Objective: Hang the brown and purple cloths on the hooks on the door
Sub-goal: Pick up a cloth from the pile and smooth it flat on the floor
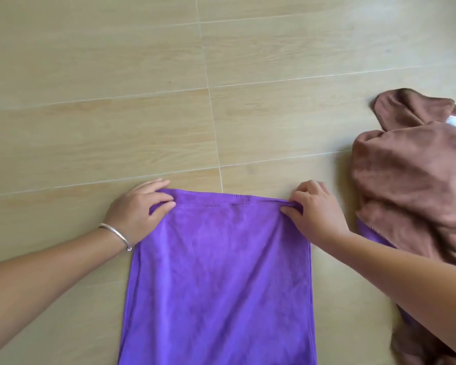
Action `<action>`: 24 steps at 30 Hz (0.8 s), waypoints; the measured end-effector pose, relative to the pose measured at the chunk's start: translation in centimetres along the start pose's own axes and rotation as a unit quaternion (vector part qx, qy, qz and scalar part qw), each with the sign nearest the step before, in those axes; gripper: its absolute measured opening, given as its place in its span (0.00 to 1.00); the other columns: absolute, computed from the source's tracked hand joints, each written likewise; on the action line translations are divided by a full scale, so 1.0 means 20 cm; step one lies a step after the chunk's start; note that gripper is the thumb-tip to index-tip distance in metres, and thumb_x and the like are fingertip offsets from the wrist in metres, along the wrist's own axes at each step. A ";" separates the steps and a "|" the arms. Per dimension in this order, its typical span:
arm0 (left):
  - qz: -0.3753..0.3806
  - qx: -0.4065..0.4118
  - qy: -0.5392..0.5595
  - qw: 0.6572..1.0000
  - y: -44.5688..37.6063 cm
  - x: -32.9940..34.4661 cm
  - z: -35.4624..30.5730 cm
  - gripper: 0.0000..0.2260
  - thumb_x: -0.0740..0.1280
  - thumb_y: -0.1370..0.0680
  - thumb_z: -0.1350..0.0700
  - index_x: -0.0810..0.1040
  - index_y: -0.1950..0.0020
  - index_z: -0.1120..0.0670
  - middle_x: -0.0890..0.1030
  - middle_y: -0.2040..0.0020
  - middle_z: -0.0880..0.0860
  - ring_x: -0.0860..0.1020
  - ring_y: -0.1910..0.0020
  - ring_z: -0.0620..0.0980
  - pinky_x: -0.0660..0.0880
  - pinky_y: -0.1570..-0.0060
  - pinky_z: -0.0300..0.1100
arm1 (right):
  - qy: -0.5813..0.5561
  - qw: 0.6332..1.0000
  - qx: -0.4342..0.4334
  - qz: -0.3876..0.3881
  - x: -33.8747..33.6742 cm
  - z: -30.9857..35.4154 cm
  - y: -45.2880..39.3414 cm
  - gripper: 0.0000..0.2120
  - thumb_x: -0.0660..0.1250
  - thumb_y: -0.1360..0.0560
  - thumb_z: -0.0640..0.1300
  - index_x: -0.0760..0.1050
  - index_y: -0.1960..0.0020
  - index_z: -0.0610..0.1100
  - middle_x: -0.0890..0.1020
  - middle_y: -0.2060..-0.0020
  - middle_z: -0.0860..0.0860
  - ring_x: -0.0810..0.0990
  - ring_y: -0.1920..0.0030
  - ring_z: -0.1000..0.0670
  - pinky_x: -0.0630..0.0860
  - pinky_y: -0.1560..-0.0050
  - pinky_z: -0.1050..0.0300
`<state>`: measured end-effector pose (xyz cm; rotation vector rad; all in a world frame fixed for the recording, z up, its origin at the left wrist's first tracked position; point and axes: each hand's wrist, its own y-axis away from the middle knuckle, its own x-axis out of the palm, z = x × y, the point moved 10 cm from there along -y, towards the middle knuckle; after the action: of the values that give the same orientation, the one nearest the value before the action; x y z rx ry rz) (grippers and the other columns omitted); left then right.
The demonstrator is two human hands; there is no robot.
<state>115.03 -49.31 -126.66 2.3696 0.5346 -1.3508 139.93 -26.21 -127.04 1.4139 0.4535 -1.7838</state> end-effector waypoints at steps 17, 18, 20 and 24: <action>-0.043 -0.064 -0.036 0.996 -0.09 -0.11 0.15 0.04 0.72 0.26 0.58 0.83 0.56 0.58 0.79 0.48 0.57 0.76 0.48 0.60 0.72 0.45 0.51 | 0.054 0.998 -0.018 0.013 -0.05 -0.04 -0.10 0.10 0.69 0.25 0.47 0.80 0.51 0.39 0.77 0.48 0.43 0.71 0.43 0.38 0.70 0.43 0.47; -0.046 -0.071 -0.047 0.995 -0.14 -0.12 0.14 0.04 0.72 0.26 0.57 0.82 0.56 0.57 0.79 0.49 0.57 0.75 0.47 0.60 0.71 0.46 0.50 | 0.063 0.998 -0.015 0.012 -0.07 -0.05 -0.14 0.11 0.68 0.24 0.48 0.80 0.51 0.39 0.77 0.47 0.43 0.70 0.42 0.38 0.70 0.43 0.46; -0.054 -0.083 -0.073 0.992 -0.23 -0.13 0.15 0.05 0.71 0.25 0.54 0.82 0.56 0.55 0.78 0.49 0.56 0.73 0.46 0.59 0.70 0.48 0.49 | 0.086 0.996 -0.027 0.008 -0.09 -0.04 -0.27 0.12 0.67 0.24 0.49 0.80 0.50 0.41 0.77 0.46 0.44 0.70 0.41 0.38 0.70 0.42 0.45; -0.089 -0.115 -0.086 0.986 -0.44 -0.23 0.19 0.05 0.69 0.24 0.54 0.81 0.52 0.55 0.77 0.47 0.56 0.72 0.44 0.59 0.71 0.47 0.50 | 0.085 0.996 -0.006 -0.031 -0.17 -0.04 -0.54 0.12 0.65 0.23 0.50 0.79 0.45 0.44 0.76 0.43 0.45 0.68 0.38 0.41 0.67 0.39 0.46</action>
<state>105.82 -44.24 -125.63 2.0384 0.8183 -1.4665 132.48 -17.76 -126.13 1.5651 0.6026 -1.7131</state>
